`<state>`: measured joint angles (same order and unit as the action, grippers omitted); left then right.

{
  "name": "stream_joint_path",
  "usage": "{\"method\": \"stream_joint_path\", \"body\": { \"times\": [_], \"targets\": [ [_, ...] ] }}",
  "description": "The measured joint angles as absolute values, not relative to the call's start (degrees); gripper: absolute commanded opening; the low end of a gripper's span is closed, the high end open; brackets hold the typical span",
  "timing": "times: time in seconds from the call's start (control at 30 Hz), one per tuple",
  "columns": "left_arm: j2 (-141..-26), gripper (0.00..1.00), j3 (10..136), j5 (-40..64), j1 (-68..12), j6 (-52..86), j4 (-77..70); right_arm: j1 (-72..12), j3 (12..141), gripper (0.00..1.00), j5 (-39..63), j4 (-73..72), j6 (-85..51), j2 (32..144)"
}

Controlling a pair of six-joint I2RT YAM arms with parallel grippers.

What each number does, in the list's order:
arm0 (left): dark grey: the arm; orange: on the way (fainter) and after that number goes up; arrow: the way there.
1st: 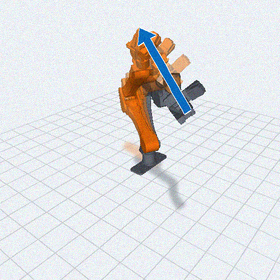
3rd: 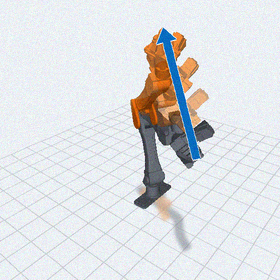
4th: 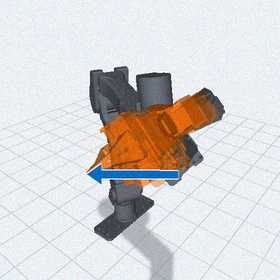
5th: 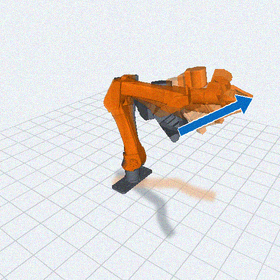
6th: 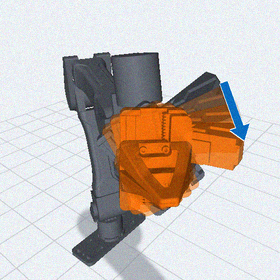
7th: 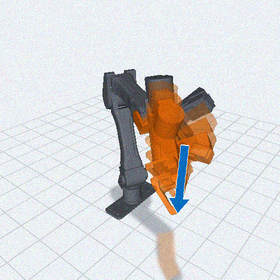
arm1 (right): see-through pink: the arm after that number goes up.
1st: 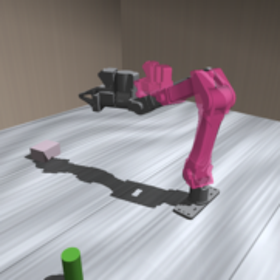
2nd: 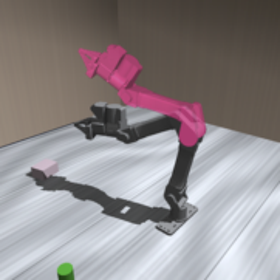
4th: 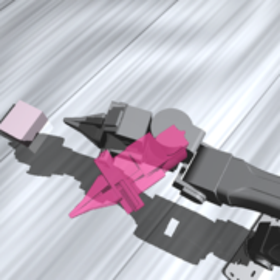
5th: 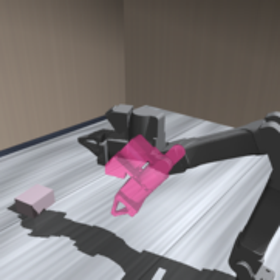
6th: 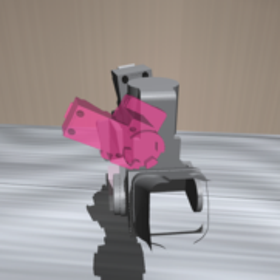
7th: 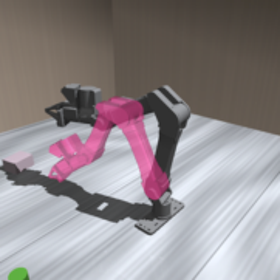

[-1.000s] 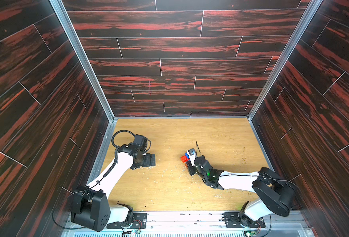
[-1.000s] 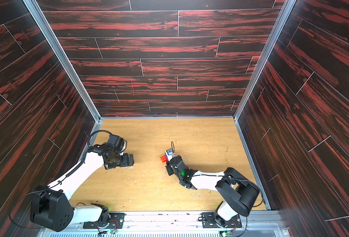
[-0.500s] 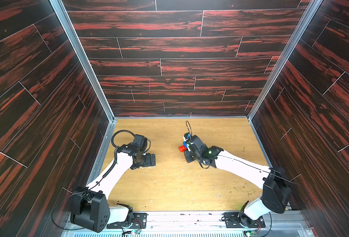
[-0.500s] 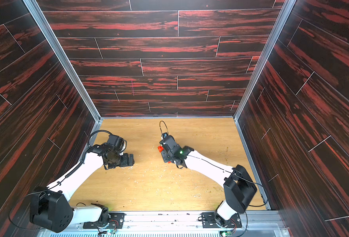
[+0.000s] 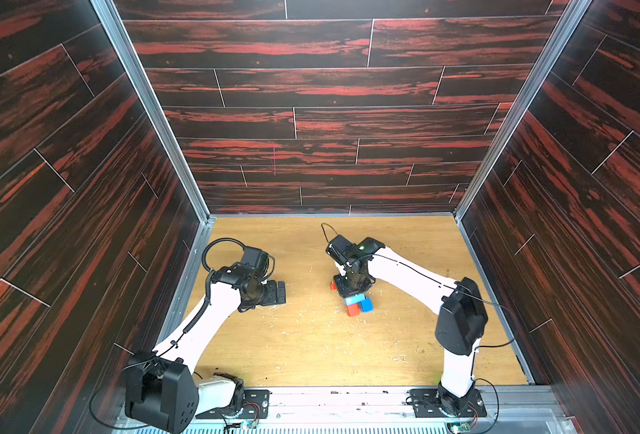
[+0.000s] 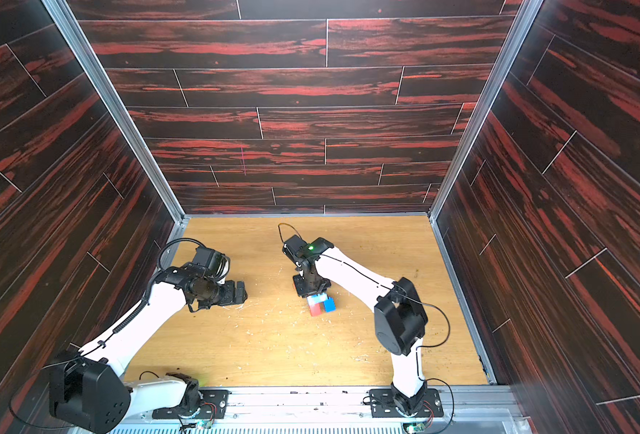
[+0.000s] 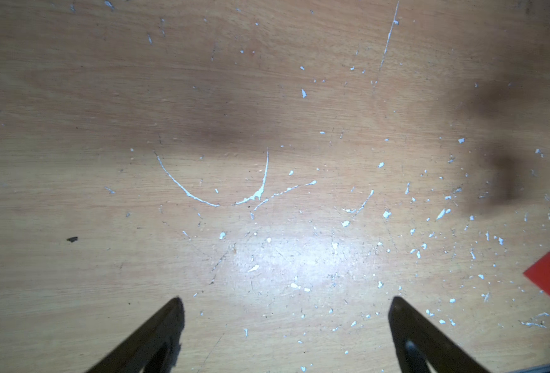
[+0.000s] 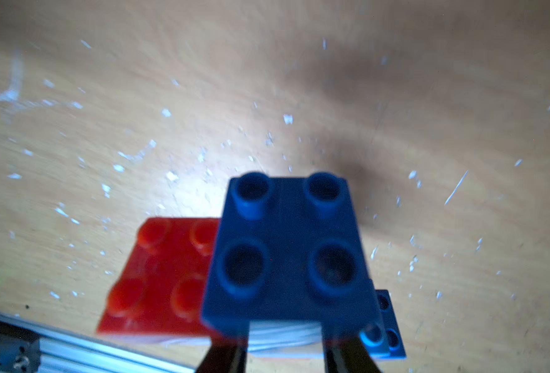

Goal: Assemble a giraffe with lego
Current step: Adjust the lego brick at the center of the board.

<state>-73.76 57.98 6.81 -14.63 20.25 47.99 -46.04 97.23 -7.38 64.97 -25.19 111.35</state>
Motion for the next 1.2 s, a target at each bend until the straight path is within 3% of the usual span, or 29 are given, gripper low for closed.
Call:
{"method": "stream_joint_path", "body": {
  "times": [0.5,1.2],
  "targets": [
    [-72.3,1.00,57.8,9.2,-14.6,19.9,47.9,-39.5,102.7,0.26,2.5,72.4,-25.7,122.9],
    [-71.9,1.00,57.4,10.1,-14.6,19.9,47.5,-35.2,109.6,0.25,4.6,76.8,-23.5,132.1]
  ]
}}
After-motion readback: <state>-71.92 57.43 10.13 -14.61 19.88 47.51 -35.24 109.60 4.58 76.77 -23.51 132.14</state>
